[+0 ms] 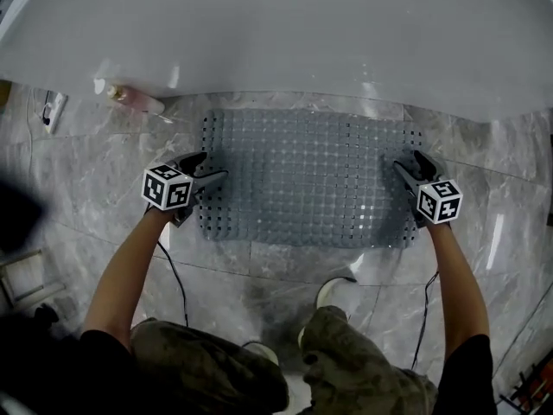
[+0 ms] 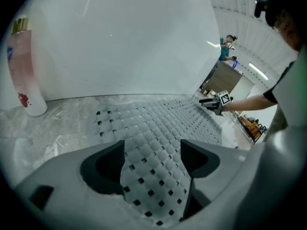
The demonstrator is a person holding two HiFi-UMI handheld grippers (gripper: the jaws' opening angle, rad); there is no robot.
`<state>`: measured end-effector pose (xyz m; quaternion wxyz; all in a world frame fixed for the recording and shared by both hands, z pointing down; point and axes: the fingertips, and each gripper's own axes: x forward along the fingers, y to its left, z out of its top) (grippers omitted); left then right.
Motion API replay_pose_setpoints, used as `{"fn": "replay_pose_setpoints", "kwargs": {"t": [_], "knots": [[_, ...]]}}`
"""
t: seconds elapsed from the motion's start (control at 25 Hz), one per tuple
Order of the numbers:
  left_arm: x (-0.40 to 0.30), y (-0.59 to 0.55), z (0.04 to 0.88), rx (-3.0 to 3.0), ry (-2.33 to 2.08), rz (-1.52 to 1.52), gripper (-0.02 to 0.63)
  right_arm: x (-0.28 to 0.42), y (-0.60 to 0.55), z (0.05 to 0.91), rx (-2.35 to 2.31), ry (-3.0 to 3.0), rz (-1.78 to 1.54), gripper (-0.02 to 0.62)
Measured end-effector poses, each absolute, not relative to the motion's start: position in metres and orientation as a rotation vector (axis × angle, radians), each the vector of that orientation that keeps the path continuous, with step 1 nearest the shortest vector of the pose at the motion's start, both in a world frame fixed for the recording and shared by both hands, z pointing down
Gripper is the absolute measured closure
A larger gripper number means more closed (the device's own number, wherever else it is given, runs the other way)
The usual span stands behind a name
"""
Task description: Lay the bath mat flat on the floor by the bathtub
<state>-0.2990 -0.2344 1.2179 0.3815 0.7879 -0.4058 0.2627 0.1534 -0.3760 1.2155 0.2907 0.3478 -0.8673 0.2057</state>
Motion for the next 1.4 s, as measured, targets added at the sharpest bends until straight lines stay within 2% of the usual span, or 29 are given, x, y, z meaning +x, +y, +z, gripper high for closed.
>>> {"fn": "replay_pose_setpoints", "kwargs": {"t": [0.16, 0.4, 0.44, 0.48, 0.56, 0.64, 0.92, 1.4], "knots": [[-0.316, -0.189, 1.228, 1.979, -1.064, 0.717, 0.238, 0.146, -0.362, 1.212, 0.869, -2.337, 0.497, 0.324], [-0.32, -0.154, 1.216, 1.992, -1.172, 0.518, 0.255, 0.125, -0.335, 1.17, 0.949, -2.477, 0.524, 0.325], [-0.32, -0.156, 1.202, 2.023, -1.2, 0.478, 0.297, 0.118, -0.327, 1.156, 0.953, -2.515, 0.53, 0.328], [-0.322, -0.16, 1.181, 2.051, -1.239, 0.416, 0.373, 0.111, -0.319, 1.139, 0.957, -2.551, 0.533, 0.351], [-0.324, -0.167, 1.125, 2.086, -1.336, 0.252, 0.531, 0.101, -0.306, 1.098, 0.992, -2.605, 0.533, 0.484], [-0.325, -0.167, 1.062, 2.093, -1.421, 0.135, 0.578, 0.096, -0.294, 1.05, 1.058, -2.625, 0.553, 0.566], [-0.292, -0.13, 0.861, 2.106, -1.577, 0.103, 0.589, 0.087, -0.244, 0.867, 1.088, -2.604, 0.572, 0.578], [-0.218, -0.061, 0.55, 2.052, -1.547, -0.013, 0.589, 0.113, -0.137, 0.552, 1.245, -2.505, 0.578, 0.578]]}}
